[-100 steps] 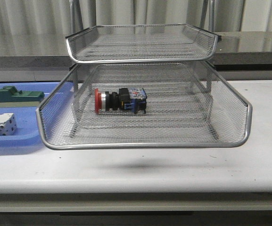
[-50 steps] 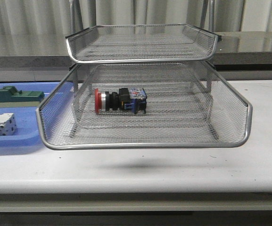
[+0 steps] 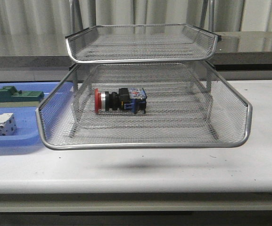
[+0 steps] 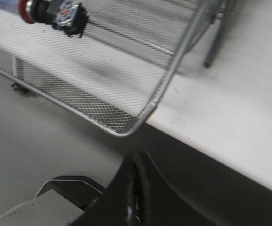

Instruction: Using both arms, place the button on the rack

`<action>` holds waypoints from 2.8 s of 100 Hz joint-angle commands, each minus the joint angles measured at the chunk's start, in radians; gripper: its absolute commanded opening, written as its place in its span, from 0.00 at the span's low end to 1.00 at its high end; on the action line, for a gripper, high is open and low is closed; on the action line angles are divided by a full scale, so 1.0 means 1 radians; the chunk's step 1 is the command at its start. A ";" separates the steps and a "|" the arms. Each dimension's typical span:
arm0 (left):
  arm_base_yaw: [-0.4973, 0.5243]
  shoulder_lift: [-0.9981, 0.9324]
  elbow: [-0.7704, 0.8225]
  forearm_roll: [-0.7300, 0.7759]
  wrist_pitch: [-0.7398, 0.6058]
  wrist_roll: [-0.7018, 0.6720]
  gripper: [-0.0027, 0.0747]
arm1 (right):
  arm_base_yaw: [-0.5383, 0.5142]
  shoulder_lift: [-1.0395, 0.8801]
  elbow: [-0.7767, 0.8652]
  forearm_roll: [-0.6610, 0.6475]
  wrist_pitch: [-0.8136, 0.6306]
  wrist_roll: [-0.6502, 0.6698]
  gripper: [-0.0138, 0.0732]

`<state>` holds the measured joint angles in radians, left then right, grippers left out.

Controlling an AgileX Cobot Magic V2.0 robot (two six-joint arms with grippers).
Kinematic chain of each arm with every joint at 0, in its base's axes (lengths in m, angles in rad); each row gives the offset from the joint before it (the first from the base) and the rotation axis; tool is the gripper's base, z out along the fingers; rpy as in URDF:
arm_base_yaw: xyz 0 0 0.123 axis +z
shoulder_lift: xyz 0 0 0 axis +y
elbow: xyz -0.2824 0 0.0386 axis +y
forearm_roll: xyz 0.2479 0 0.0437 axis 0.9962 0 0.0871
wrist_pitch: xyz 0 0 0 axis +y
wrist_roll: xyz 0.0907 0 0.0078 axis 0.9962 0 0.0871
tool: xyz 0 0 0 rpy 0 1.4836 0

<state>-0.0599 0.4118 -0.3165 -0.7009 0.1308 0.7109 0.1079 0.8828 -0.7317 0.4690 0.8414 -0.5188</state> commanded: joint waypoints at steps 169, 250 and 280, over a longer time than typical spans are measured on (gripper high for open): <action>0.003 0.006 -0.030 -0.017 -0.066 -0.009 0.01 | 0.505 0.635 -0.093 -0.063 -0.678 -0.329 0.08; 0.003 0.006 -0.030 -0.017 -0.066 -0.009 0.01 | 0.374 0.722 -0.326 -0.094 -0.428 -0.166 0.09; 0.003 0.006 -0.030 -0.017 -0.066 -0.009 0.01 | 0.312 0.554 -0.325 -0.148 -0.314 0.048 0.09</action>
<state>-0.0599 0.4118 -0.3165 -0.7009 0.1308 0.7084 0.4589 1.5257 -1.0260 0.3465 0.5123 -0.5552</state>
